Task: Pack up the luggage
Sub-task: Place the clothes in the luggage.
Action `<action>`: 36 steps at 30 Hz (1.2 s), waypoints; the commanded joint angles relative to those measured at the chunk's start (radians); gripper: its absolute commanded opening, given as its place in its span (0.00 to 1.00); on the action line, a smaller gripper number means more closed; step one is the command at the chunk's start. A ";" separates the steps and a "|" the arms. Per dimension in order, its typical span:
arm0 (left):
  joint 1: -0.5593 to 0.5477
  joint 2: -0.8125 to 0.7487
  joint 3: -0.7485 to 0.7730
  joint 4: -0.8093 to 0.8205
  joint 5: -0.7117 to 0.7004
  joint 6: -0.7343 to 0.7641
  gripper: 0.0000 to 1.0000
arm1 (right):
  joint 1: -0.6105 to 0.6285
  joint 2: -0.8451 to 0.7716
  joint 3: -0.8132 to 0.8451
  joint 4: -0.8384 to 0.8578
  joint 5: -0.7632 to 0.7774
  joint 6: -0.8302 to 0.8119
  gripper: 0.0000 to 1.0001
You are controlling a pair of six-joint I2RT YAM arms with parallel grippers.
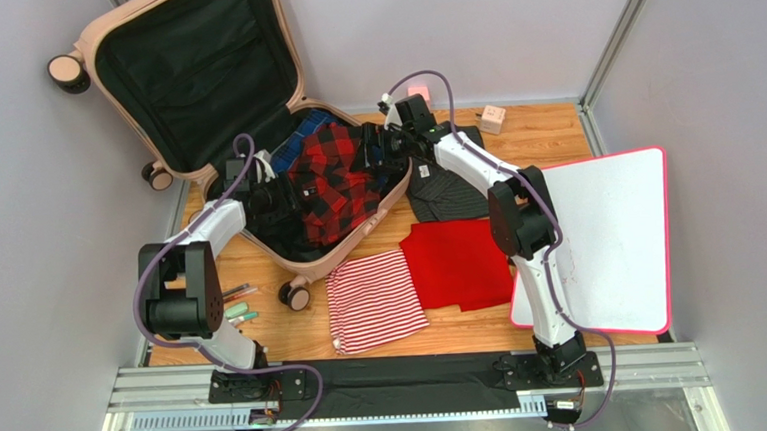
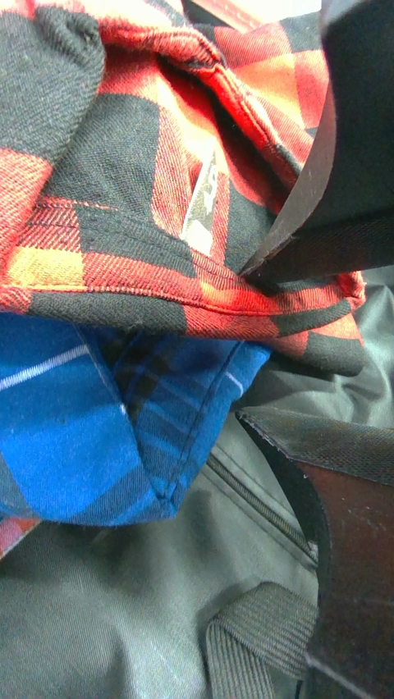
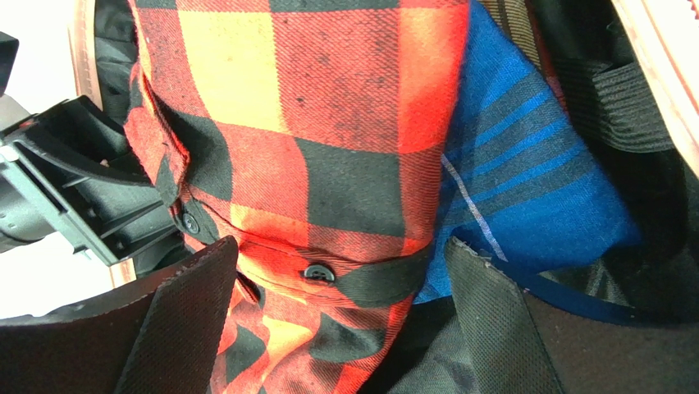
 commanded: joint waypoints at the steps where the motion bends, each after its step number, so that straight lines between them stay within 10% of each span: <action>1: 0.007 0.014 0.031 -0.028 -0.026 0.033 0.64 | -0.031 -0.018 0.041 0.028 -0.010 -0.021 0.96; 36: 0.009 0.009 0.033 -0.002 0.033 0.002 0.63 | 0.028 0.084 0.071 0.100 -0.092 -0.089 0.85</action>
